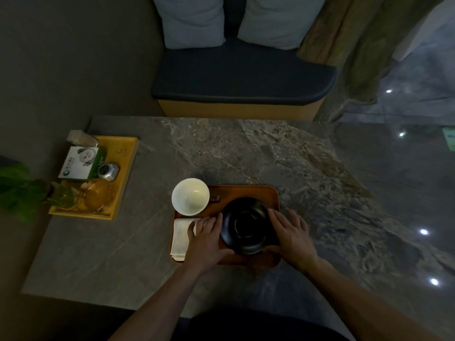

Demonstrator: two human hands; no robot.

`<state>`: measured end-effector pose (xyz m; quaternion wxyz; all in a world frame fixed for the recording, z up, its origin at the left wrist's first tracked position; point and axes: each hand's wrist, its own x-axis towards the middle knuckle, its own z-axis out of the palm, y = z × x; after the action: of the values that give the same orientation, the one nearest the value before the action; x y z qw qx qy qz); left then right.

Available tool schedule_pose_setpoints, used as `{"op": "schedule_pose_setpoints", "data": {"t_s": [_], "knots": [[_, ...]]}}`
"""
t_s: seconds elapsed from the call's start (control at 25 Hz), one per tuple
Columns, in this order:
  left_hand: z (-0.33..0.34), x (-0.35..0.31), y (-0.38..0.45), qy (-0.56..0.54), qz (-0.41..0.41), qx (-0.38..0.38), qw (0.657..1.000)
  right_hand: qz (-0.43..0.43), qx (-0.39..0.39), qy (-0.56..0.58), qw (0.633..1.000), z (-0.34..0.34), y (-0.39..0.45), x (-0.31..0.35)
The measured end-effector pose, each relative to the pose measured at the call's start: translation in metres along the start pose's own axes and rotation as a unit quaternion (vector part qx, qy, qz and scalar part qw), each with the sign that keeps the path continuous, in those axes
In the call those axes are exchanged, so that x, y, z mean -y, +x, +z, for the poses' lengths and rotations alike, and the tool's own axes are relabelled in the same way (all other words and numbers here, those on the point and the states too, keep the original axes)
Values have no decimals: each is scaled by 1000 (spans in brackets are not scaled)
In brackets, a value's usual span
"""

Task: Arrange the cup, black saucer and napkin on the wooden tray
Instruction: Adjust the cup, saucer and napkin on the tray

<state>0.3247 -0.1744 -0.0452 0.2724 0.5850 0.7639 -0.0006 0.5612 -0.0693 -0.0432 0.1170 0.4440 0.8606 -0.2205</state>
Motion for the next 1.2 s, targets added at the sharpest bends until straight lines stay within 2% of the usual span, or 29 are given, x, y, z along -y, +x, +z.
{"op": "schedule_pose_setpoints", "data": {"t_s": [1.2], "knots": [[-9, 2, 8, 2, 6, 39, 999, 40, -28, 3, 999, 9, -9, 10]]}}
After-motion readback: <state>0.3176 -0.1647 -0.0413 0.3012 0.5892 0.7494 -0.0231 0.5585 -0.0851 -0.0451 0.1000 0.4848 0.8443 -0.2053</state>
